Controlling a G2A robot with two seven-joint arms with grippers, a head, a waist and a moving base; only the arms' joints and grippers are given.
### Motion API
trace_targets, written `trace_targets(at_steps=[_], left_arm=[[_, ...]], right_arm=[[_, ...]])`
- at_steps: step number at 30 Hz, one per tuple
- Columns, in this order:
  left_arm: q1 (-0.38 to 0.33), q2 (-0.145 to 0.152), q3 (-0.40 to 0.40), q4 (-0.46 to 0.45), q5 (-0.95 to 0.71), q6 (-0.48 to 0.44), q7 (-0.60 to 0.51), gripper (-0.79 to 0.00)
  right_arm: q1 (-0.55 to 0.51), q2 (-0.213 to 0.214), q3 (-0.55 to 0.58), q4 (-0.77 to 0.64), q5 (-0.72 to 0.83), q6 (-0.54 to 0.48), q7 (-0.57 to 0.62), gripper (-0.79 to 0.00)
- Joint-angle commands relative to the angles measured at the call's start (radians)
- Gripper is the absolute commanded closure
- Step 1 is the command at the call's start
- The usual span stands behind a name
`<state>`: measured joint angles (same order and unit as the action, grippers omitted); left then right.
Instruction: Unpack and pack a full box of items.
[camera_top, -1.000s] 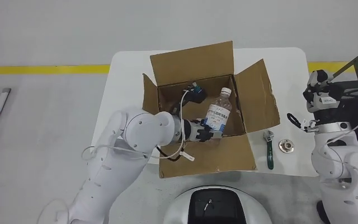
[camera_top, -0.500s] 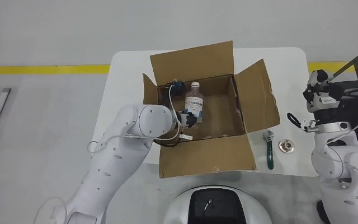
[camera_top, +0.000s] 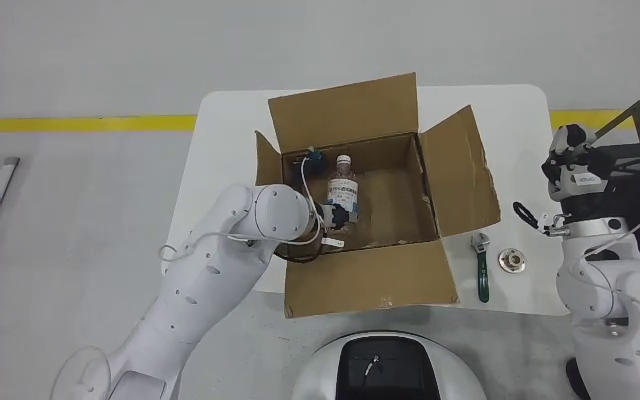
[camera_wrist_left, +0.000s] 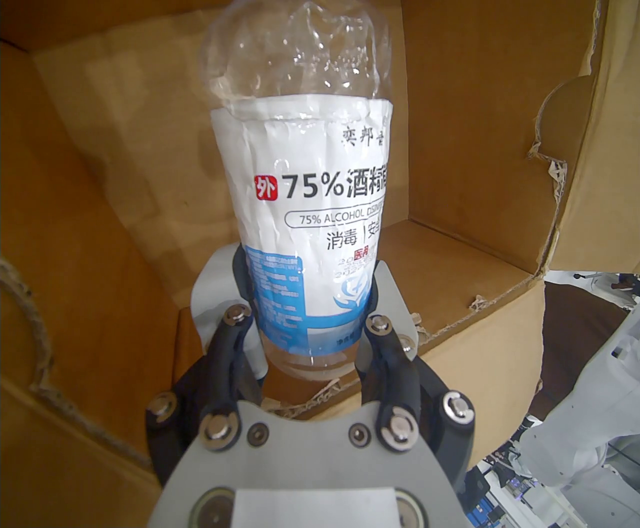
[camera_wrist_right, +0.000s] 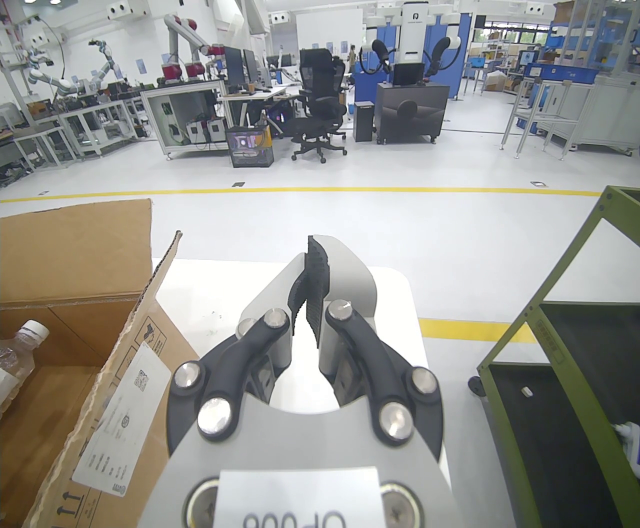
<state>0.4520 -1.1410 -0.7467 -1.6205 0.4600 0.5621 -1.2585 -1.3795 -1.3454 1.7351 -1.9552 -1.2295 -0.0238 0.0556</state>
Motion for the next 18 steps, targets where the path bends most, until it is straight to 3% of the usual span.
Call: trace_targets(at_steps=[1, 8, 18], left_arm=[[0.000, 0.000, 0.000, 0.000, 0.000, 0.000, 0.000, 0.000], [0.022, -0.001, 0.011, -0.001, 0.040, 0.000, 0.026, 0.000], [-0.025, -0.021, 0.075, 0.106, 0.039, 0.031, 0.032, 0.000]], right_arm=[[0.000, 0.000, 0.000, 0.000, 0.000, 0.000, 0.000, 0.000], [0.000, 0.000, 0.000, 0.000, 0.000, 0.000, 0.000, 0.000], [0.000, 0.000, 0.000, 0.000, 0.000, 0.000, 0.000, 0.000]])
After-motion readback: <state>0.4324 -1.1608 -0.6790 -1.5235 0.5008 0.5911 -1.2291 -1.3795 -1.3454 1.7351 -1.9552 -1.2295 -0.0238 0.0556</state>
